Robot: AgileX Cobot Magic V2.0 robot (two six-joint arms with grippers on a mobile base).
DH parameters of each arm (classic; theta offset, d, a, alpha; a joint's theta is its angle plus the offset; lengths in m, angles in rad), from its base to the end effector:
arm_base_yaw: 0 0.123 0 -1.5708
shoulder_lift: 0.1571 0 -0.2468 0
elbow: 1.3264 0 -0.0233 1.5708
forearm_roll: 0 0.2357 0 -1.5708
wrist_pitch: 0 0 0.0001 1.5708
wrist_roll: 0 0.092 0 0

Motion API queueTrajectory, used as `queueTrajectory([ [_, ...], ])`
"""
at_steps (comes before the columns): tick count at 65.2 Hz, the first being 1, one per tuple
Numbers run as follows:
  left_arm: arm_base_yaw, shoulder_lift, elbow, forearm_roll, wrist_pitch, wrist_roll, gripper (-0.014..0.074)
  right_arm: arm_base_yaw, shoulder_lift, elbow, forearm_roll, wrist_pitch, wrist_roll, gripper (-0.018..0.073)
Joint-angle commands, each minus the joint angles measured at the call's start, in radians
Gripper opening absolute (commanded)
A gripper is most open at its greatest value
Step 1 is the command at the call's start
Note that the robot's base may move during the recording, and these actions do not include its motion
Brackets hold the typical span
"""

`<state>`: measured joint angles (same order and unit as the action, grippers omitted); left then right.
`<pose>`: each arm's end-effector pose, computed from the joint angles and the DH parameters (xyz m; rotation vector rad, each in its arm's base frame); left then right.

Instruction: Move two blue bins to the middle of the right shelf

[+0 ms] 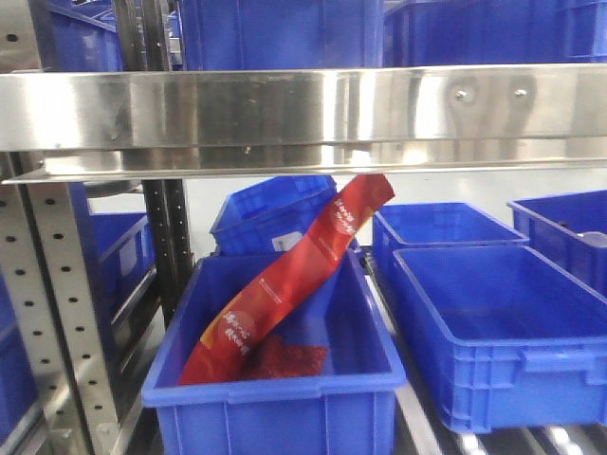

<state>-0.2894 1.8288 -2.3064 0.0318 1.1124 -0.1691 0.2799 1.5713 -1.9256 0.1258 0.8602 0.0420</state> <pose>0.3502 -0.1015 0.4468 0.1258 2.1230 -0.2337 0.3106 0.0984 0.4516 -0.2174 1.9891 0.3553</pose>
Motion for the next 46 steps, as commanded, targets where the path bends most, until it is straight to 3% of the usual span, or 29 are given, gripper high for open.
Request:
queueTrajectory([
  [1,-0.007,-0.016,-0.015,-0.022,-0.092,0.001,-0.0111,0.003,-0.017,-0.018,0.05,-0.085,-0.009,-0.0153],
  [46,-0.007,-0.016,-0.015,-0.022,-0.092,0.001,-0.0111,0.003,-0.017,-0.018,0.05,-0.087,-0.009,-0.0153],
])
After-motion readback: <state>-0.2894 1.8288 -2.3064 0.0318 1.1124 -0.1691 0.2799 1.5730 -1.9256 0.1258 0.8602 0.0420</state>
